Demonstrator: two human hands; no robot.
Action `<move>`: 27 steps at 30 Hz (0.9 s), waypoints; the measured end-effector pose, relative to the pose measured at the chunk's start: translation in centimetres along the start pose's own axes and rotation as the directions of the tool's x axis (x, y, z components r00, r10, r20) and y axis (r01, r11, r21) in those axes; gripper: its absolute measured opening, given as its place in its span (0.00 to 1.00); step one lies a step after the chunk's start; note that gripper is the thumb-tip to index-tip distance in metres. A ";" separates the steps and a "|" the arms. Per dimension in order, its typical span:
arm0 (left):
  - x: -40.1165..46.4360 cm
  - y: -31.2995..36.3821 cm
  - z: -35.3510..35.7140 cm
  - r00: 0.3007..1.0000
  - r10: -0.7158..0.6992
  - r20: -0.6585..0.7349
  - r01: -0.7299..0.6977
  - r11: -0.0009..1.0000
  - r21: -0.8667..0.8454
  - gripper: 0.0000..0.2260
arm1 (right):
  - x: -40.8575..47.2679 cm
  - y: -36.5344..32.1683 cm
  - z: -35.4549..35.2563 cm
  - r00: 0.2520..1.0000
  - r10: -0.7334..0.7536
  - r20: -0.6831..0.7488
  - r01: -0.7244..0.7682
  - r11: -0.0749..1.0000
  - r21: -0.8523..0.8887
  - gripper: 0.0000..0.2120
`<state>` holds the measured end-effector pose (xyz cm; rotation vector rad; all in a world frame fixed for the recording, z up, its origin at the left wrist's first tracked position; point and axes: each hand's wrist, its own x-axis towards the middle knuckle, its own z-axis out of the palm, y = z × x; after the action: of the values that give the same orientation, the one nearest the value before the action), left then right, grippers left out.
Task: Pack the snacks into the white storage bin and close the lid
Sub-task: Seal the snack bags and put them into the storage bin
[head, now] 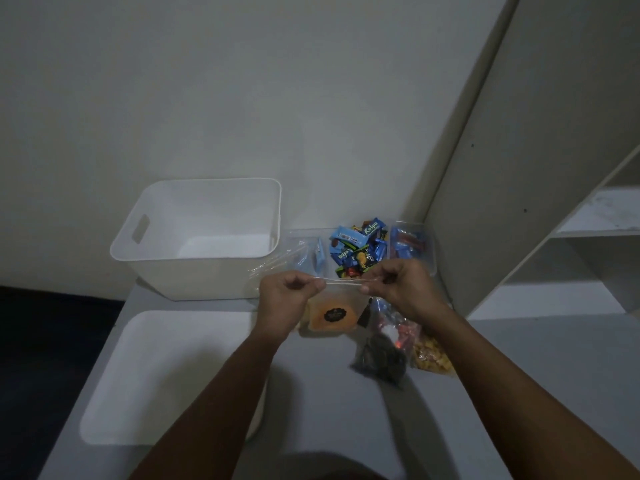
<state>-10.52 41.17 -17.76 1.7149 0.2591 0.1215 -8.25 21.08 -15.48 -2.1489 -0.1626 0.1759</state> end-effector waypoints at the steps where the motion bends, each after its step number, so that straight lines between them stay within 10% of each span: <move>1: 0.0 -0.2 -0.1 1.000 0.000 -0.004 0.000 1.000 -0.009 0.07 | 0.0 0.0 0.0 1.000 -0.006 0.009 0.006 1.000 0.002 0.06; 9: -0.4 -0.7 1.1 0.963 -0.108 -0.246 0.137 0.985 0.102 0.17 | -0.1 -0.1 1.7 0.997 -0.033 -0.068 0.029 0.998 -0.059 0.08; 14: -0.3 -0.3 1.6 0.932 -0.362 0.015 0.361 0.925 -0.122 0.13 | -0.4 0.2 2.5 0.985 -0.144 -0.100 0.133 0.985 -0.113 0.04; 27: -1.1 -1.2 1.7 0.974 -0.206 0.093 0.215 0.972 -0.093 0.07 | 0.1 0.6 2.7 0.997 -0.051 0.052 0.050 0.999 0.016 0.05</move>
<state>-11.34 39.38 -19.12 1.5764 0.3655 -0.0911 -8.63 23.04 -17.44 -2.1241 -0.2449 0.2043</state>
